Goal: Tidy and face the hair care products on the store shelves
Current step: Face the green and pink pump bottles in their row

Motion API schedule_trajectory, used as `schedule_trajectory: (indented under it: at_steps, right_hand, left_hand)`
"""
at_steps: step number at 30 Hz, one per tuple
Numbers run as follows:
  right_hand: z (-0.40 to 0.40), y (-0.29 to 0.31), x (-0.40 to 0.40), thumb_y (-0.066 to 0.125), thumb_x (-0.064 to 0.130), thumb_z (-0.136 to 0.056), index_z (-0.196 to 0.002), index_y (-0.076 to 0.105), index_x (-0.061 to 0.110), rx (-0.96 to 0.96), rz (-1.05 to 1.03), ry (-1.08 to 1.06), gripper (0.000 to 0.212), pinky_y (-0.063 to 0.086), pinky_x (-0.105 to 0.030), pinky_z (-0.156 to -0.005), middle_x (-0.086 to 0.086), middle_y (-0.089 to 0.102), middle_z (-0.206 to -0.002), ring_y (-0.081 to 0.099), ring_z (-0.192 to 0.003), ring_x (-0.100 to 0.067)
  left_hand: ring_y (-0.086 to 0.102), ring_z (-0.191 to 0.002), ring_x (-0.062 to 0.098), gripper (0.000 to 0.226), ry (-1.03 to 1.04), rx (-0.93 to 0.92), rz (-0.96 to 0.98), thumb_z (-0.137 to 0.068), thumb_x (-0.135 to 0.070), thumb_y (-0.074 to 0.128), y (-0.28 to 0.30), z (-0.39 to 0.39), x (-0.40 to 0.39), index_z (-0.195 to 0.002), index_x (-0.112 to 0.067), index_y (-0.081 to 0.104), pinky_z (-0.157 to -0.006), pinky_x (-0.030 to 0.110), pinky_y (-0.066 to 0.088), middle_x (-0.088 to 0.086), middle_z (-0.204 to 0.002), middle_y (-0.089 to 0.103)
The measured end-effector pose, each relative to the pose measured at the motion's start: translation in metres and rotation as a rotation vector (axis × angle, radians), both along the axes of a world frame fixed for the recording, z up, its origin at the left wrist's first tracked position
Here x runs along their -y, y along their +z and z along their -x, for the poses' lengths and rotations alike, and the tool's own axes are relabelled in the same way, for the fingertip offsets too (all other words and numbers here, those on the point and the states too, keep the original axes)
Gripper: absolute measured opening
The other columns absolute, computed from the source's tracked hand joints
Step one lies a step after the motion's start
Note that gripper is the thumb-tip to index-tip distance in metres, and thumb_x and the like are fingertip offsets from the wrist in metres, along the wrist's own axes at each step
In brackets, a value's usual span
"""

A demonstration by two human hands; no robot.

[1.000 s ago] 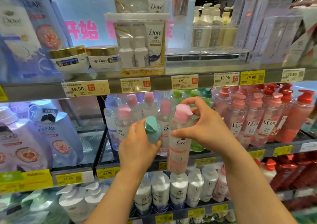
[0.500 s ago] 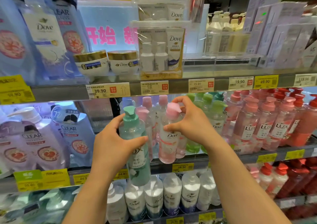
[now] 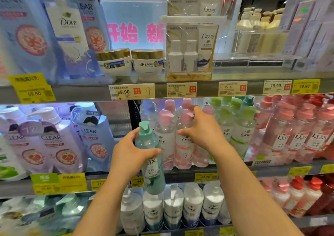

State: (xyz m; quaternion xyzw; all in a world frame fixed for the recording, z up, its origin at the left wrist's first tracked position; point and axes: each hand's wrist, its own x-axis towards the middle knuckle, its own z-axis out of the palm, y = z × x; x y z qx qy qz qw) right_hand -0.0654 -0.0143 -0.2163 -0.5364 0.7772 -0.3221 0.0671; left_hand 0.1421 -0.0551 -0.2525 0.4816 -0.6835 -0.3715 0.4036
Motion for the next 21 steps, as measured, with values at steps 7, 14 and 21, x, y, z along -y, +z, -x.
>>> schedule_trajectory:
  at_steps: [7,14,21]
  right_hand:
    - [-0.002,0.001,-0.014,0.078,0.036,-0.085,-0.157,0.015,0.030,0.013,-0.031,0.043,0.096,0.054,-0.040,-0.088,-0.004,0.059,-0.140,0.063,-0.114,-0.030]
    - [0.008,0.000,-0.056,0.078,0.034,-0.085,-0.110,0.068,0.036,0.270,0.236,0.029,0.027,0.051,-0.030,-0.075,0.014,0.068,-0.093,0.057,-0.070,-0.002]
    - [0.048,-0.008,-0.118,0.069,0.026,-0.094,-0.104,0.077,0.023,0.549,0.152,0.132,0.013,0.051,-0.019,-0.062,0.008,0.077,-0.085,0.069,-0.073,-0.005]
  left_hand:
    - [0.069,-0.092,0.010,0.060,-0.061,0.072,-0.081,-0.058,-0.036,0.093,-0.012,0.004,0.009,-0.110,-0.035,0.063,-0.081,0.041,0.059,-0.014,-0.104,0.071]
    - [0.061,-0.104,0.011,0.085,-0.214,0.142,-0.046,-0.051,-0.043,0.094,-0.004,0.017,-0.015,-0.124,-0.039,0.051,-0.084,0.040,0.058,-0.023,-0.110,0.058]
    - [0.053,-0.100,-0.014,0.080,-0.477,0.044,0.001,-0.051,-0.038,0.095,0.016,0.087,-0.056,-0.122,-0.034,0.056,-0.071,0.013,0.046,-0.023,-0.113,0.061]
